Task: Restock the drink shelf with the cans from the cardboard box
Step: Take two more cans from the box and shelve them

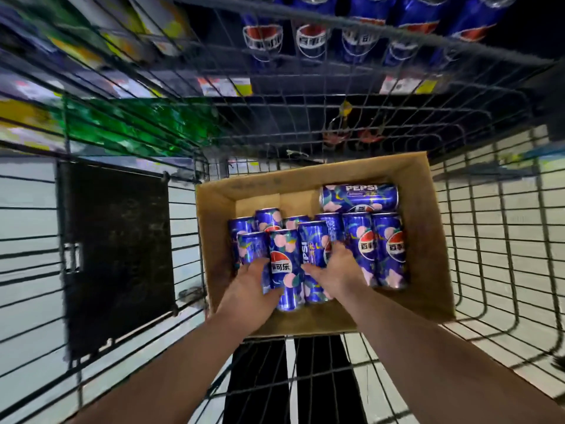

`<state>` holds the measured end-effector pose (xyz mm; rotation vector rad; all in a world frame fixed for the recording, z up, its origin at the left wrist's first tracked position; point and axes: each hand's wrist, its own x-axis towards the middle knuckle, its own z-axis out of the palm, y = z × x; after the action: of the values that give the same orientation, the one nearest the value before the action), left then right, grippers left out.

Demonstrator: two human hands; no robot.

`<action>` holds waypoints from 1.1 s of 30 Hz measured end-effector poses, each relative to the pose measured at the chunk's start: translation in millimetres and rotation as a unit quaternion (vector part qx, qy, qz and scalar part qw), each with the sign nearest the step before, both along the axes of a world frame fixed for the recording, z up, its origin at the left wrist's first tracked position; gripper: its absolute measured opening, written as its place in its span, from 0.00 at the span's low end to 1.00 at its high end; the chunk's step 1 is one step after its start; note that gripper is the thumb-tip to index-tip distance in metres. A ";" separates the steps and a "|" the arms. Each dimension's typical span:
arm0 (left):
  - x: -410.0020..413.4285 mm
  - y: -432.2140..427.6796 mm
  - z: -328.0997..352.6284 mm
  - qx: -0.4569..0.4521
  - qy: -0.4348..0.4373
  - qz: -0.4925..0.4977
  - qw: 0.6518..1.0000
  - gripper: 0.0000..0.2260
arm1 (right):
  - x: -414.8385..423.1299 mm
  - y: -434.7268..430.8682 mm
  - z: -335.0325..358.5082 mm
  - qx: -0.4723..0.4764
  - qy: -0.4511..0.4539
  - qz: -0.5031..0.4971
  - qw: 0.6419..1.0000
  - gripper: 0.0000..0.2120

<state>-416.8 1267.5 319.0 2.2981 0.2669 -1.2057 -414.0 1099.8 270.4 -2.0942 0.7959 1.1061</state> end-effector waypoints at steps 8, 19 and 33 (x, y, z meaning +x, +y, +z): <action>10.3 -31.7 -21.0 -0.034 0.043 0.159 0.986 0.33 | 3.7 -35.6 10.2 0.035 -0.018 -0.061 0.997 0.18; 14.2 -66.0 -30.5 0.112 0.046 0.054 0.991 0.34 | -18.3 -65.6 24.5 0.036 -0.064 -0.148 0.986 0.30; 4.7 -58.1 -35.2 0.003 0.043 0.203 0.978 0.26 | -22.1 -67.6 41.0 0.056 -0.087 -0.163 0.981 0.26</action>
<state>-412.2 1209.4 283.8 2.0630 0.7330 -1.0902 -436.1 1032.2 311.4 -1.8553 0.9279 0.7616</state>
